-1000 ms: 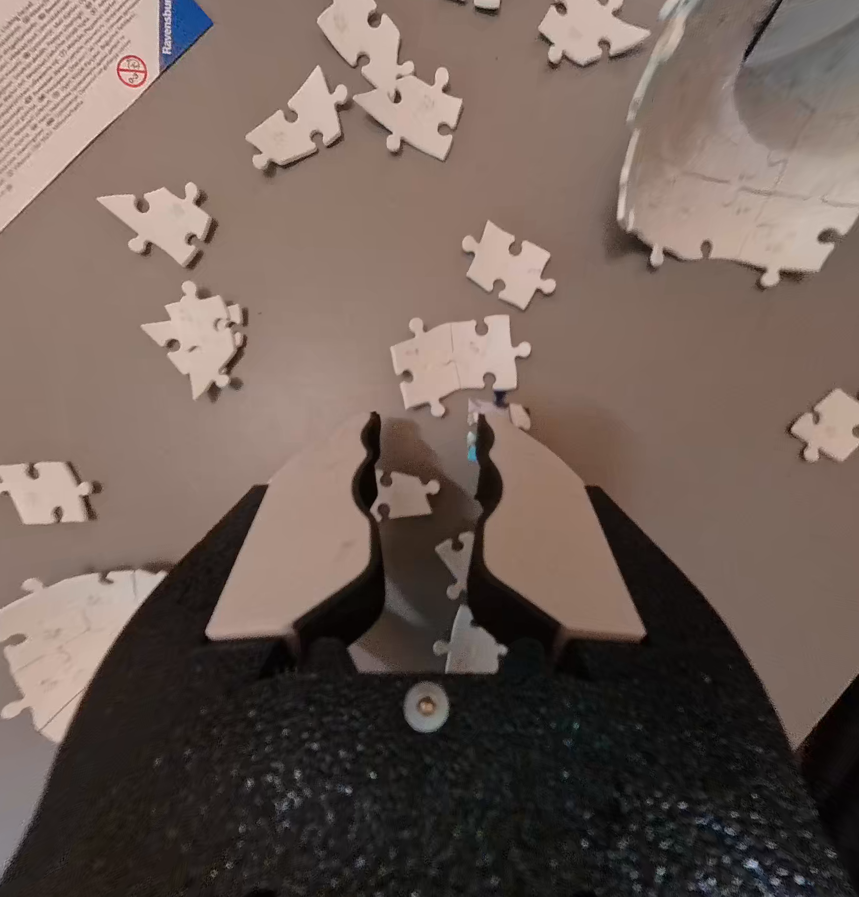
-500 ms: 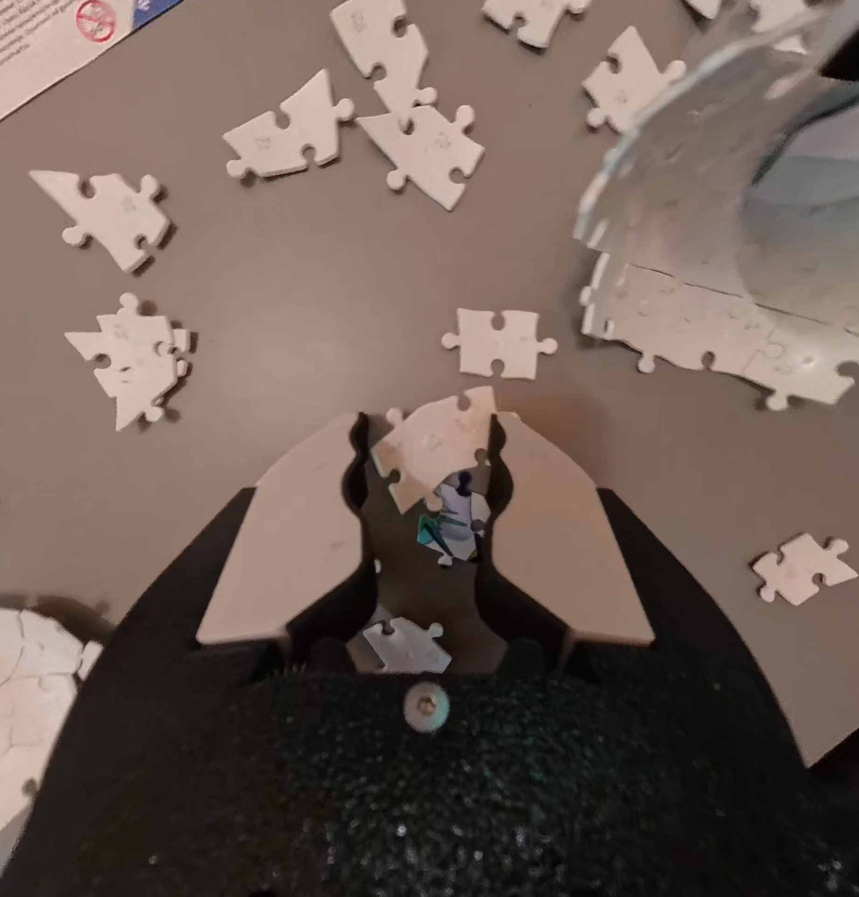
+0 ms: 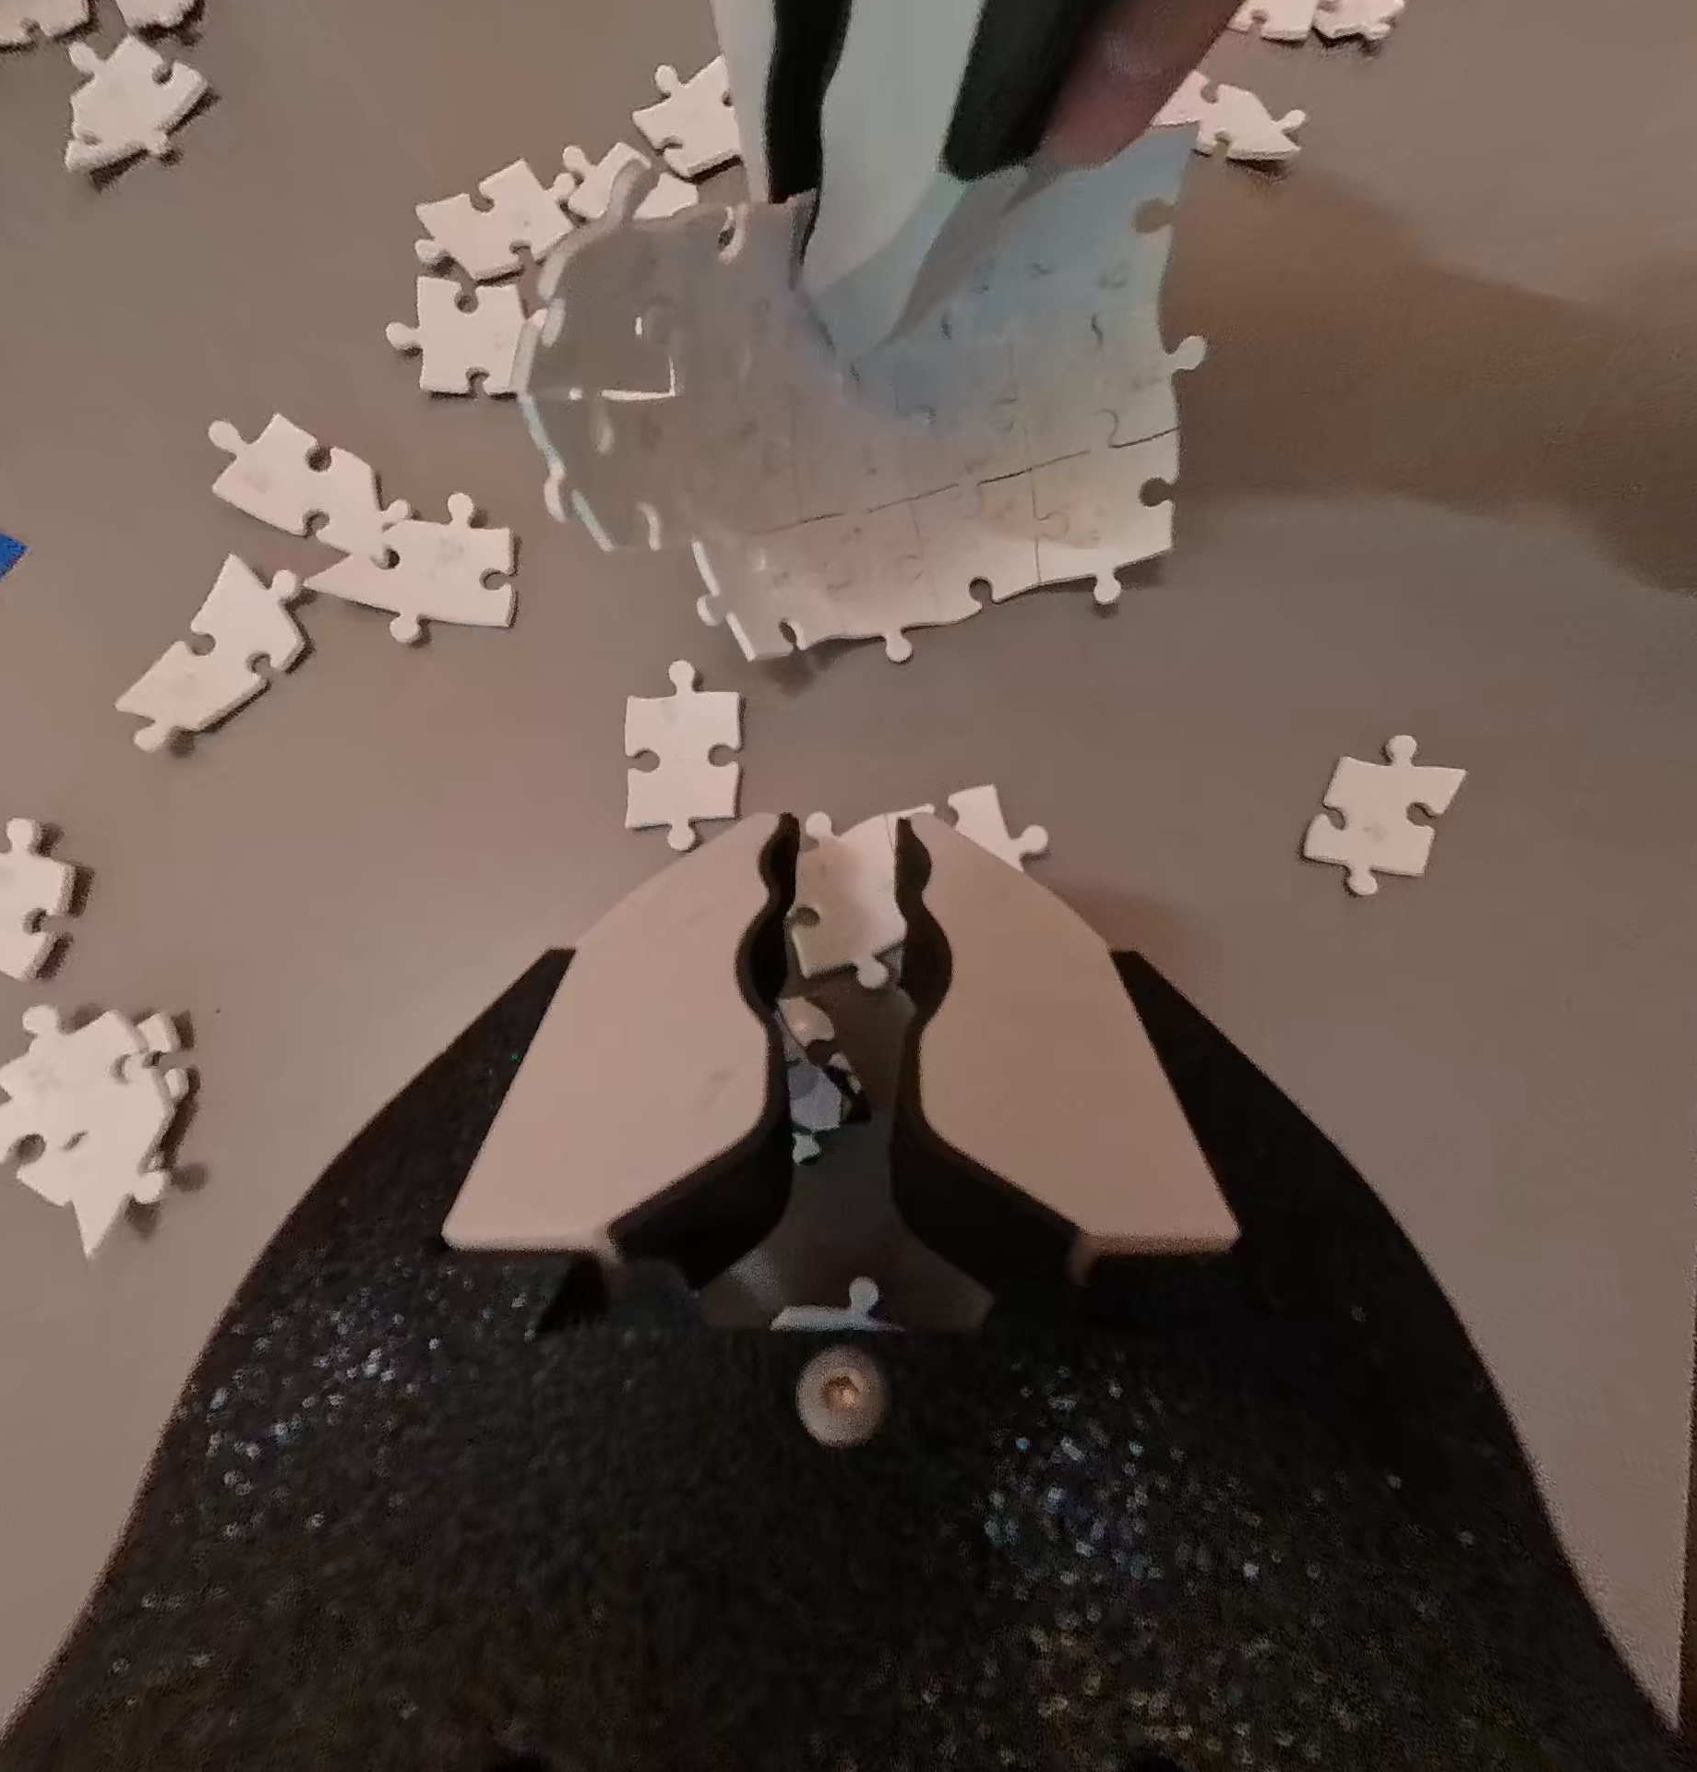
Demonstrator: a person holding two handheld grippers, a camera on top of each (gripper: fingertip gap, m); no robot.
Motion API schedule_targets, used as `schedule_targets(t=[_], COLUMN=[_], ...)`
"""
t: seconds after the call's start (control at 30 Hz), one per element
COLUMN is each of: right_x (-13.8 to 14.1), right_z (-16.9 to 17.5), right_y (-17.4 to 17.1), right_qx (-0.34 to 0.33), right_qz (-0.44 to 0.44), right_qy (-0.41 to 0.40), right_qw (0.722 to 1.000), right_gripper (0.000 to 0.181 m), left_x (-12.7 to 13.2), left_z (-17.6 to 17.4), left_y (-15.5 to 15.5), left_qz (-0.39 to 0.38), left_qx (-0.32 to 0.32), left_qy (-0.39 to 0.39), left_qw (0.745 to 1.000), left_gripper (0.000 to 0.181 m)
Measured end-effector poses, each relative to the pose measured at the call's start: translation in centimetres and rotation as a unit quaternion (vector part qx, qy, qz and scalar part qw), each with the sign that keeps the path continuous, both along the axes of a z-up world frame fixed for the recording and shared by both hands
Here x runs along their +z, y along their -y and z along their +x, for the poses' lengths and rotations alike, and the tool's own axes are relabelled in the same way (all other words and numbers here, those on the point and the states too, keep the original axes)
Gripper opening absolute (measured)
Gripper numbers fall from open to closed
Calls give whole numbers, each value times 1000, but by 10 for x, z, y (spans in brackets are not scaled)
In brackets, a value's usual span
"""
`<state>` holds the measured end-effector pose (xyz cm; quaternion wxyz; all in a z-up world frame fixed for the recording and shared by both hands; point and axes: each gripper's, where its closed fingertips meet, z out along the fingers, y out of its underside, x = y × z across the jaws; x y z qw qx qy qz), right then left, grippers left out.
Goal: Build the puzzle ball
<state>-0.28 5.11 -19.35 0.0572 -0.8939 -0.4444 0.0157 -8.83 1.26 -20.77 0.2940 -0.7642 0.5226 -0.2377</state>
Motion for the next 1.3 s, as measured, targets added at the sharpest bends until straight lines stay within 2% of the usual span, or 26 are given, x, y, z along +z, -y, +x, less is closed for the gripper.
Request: schedule_targets(t=[0.13, 0.33, 0.5, 0.97, 1.3], right_x=[0, -4, -6, -7, -4], right_z=[-3, -7, -9, -8, -8], right_y=[3, 11, 12, 7, 4], right_qx=[0, 6, 1, -10, -2], right_qz=[-7, -23, -25, -1, 20], right_qy=[-18, -29, -23, -2, 35], right_qw=[1000, 999, 999, 1000, 999], right_gripper=[7, 8, 9, 11, 11], left_x=[11, -10, -19, -17, -14], left_z=[-1, -13, -9, -1, 5], left_y=[-6, 10, 4, 5, -2], left_qz=[8, -97, -23, 49, 104], left_qx=[23, 82, 78, 26, 29], left_qy=[21, -28, -71, -30, -38], left_qw=[999, 991, 994, 998, 993], left_gripper=[12, 27, 21, 17, 16])
